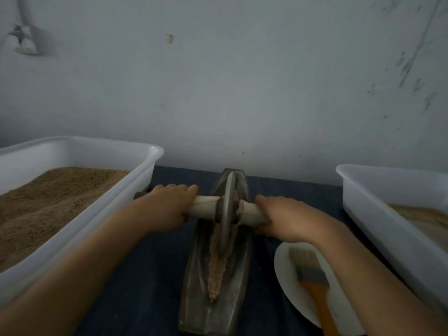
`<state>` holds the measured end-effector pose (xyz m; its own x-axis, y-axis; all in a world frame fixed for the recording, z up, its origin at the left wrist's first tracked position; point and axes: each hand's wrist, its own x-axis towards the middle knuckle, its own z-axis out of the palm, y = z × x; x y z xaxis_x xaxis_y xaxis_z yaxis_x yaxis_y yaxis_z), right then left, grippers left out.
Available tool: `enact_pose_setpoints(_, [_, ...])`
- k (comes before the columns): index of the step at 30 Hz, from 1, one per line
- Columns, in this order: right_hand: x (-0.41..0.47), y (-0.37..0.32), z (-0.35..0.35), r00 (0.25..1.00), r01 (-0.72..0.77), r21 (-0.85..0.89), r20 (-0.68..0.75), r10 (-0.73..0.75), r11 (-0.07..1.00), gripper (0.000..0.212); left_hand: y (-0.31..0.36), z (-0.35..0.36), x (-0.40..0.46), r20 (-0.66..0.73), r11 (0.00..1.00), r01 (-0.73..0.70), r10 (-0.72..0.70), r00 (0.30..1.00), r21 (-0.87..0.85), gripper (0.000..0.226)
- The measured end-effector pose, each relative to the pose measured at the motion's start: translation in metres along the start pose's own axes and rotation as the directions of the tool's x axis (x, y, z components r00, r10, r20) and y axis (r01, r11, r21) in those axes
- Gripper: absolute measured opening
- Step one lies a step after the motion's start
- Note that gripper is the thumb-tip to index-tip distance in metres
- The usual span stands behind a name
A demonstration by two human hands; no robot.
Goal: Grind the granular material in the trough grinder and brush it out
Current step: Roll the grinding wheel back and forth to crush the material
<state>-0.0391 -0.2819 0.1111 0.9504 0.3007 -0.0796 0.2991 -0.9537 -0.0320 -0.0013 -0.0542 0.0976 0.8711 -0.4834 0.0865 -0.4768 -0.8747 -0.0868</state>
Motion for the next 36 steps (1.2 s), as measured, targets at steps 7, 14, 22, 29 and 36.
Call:
enact_pose_setpoints(7, [0.023,0.014,0.031,0.901,-0.048,-0.17,-0.433,-0.031,0.984,0.031,0.003,0.025,0.016,-0.342,0.995,0.066,-0.037,0.939,0.075,0.032])
enact_pose_setpoints(14, [-0.001,0.0,0.006,0.995,0.054,-0.054,-0.078,-0.058,0.997,0.023,0.002,-0.005,-0.004,0.065,1.0,-0.009,0.009,0.998,0.0,0.034])
enact_pose_setpoints(22, [-0.04,-0.02,-0.027,0.95,0.126,0.061,0.278,-0.139,0.99,0.025,0.0,-0.045,-0.038,0.442,0.981,-0.089,0.159,0.883,-0.175,0.025])
enact_pose_setpoints(29, [-0.014,-0.012,-0.013,0.988,0.054,0.038,0.14,-0.058,0.998,0.026,0.002,-0.023,-0.015,0.307,0.989,-0.013,0.058,0.95,-0.144,0.026])
enact_pose_setpoints(36, [0.016,0.011,0.019,0.949,-0.015,-0.124,-0.314,-0.025,0.992,0.025,0.004,0.02,0.014,-0.261,0.991,0.097,-0.068,0.963,0.098,0.031])
